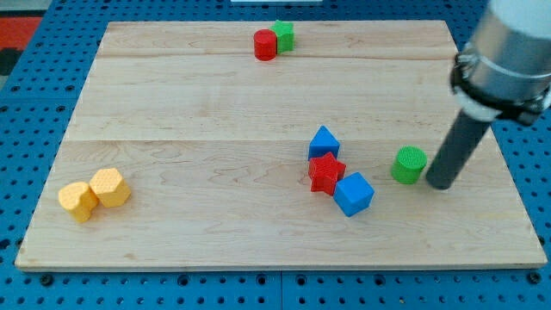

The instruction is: Push the blue cube close to the red star

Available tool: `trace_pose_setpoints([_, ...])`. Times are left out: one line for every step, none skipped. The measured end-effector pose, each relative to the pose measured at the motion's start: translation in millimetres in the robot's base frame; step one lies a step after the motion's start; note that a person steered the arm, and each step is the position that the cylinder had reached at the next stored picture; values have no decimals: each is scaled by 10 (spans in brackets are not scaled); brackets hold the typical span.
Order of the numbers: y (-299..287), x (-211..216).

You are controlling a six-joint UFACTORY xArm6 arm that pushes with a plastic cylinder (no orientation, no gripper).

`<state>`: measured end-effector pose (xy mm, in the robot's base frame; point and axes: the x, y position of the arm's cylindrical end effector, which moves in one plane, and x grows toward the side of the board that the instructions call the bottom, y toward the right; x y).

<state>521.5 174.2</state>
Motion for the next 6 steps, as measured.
trace_pose_setpoints([-569,294])
trace_pose_setpoints([-557,331])
trace_pose_setpoints([-486,520])
trace_pose_setpoints([-743,640])
trace_pose_setpoints([-1149,484])
trace_pose_setpoints([-1210,303])
